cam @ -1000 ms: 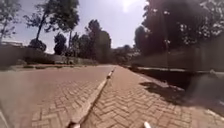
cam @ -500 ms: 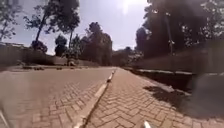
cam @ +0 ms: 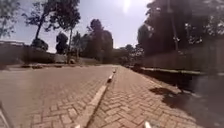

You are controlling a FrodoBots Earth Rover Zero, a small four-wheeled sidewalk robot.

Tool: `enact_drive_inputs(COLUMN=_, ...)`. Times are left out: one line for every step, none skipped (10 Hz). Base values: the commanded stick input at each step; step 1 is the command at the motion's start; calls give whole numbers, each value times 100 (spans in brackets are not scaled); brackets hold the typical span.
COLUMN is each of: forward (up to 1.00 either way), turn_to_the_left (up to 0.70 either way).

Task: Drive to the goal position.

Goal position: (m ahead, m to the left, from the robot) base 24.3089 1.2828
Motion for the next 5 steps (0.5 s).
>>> enact_drive_inputs(forward=85, turn_to_the_left=-34)
enact_drive_inputs(forward=85, turn_to_the_left=-34)
enact_drive_inputs(forward=85, turn_to_the_left=-24)
enact_drive_inputs(forward=85, turn_to_the_left=-8)
enact_drive_inputs(forward=85, turn_to_the_left=-34)
